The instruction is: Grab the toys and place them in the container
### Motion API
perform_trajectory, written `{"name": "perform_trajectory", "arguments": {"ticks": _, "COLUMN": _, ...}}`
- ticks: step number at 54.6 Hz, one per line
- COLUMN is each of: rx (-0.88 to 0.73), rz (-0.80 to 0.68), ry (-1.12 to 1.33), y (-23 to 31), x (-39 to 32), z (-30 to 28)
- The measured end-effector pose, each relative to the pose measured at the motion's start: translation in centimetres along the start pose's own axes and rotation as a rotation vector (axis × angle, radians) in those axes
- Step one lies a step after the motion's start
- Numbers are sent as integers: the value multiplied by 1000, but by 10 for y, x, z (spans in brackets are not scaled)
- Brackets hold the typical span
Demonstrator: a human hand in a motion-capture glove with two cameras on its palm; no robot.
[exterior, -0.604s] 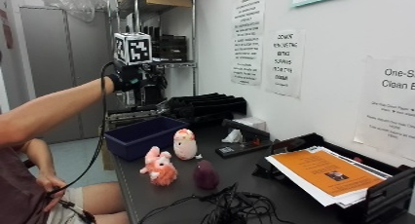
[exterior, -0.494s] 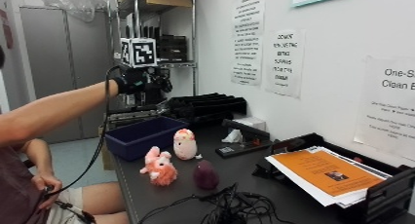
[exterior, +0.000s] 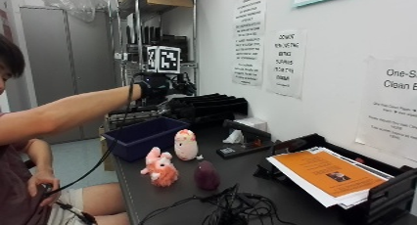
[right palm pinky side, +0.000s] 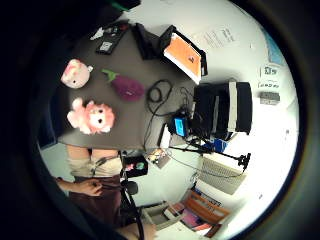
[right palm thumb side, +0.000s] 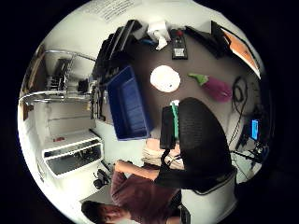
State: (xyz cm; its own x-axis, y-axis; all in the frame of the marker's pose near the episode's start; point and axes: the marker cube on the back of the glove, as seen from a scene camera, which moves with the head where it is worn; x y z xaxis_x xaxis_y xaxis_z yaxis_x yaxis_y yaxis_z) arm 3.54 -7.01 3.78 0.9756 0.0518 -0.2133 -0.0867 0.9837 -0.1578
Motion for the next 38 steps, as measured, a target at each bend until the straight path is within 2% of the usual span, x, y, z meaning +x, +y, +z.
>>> {"name": "perform_trajectory", "arguments": {"ticks": 20, "rx": -174, "rz": 86, "ry": -47, "y": -74, "x": 43, "z": 101}}
{"name": "perform_trajectory", "arguments": {"ticks": 38, "rx": -382, "rz": 201, "ry": 48, "y": -114, "x": 76, "z": 251}}
